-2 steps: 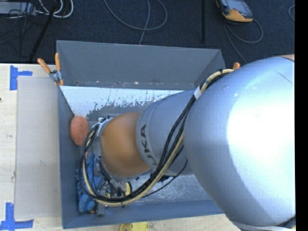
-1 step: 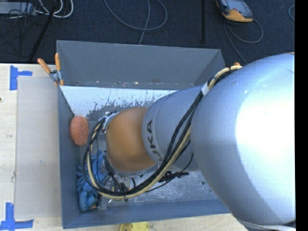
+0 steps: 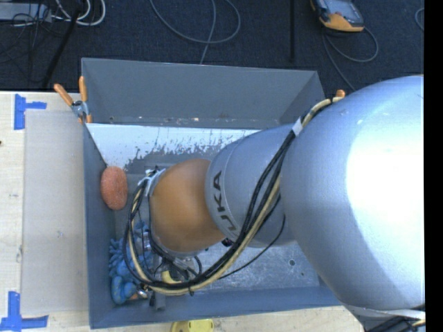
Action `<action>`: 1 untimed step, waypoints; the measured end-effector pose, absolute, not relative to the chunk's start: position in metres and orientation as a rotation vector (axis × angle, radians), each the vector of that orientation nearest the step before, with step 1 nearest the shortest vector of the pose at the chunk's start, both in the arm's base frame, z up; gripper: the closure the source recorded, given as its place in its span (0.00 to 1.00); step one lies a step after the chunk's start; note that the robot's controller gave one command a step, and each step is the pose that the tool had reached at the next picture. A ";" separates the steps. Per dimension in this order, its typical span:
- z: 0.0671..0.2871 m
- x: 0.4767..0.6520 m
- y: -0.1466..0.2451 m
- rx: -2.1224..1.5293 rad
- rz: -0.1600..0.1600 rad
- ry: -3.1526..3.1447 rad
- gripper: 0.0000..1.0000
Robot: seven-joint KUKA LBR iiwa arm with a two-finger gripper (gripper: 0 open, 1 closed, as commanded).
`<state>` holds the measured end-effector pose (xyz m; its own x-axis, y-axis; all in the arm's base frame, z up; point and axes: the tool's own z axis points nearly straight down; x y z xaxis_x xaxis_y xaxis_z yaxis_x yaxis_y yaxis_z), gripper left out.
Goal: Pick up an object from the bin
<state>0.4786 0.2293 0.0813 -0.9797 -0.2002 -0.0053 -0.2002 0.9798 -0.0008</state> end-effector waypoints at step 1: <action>0.077 0.480 0.234 -0.267 0.000 3.119 0.00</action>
Offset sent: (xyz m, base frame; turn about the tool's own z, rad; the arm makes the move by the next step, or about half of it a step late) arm 0.0055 0.0119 -0.0019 0.0184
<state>0.4799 0.2338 0.0768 -0.9854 -0.1700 -0.0114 -0.1700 0.9854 -0.0010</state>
